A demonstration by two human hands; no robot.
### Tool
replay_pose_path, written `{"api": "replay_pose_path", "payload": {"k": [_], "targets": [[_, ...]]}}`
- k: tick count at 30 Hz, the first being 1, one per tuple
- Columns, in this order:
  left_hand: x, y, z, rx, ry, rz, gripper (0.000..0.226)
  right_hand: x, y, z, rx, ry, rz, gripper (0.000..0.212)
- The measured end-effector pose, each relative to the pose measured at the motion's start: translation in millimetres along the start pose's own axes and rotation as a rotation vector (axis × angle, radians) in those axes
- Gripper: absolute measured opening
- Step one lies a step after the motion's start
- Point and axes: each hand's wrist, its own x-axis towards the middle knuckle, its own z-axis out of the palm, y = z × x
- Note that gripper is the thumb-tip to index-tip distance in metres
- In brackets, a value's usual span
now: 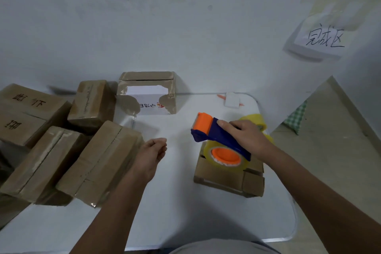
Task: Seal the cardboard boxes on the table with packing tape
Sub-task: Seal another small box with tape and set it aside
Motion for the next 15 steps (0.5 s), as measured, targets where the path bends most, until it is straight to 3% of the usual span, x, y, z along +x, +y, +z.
{"api": "replay_pose_path", "payload": {"k": [7,15], "targets": [[3.7,-12.9,37.4,0.066,-0.098,-0.035,0.004,-15.0,16.0,-48.6,-0.422,-0.067,0.110,0.067],[10.0,-38.5,43.1,0.192,-0.027,-0.039,0.009,-34.6,55.2,-22.8,-0.520,-0.010,0.174,0.065]]}}
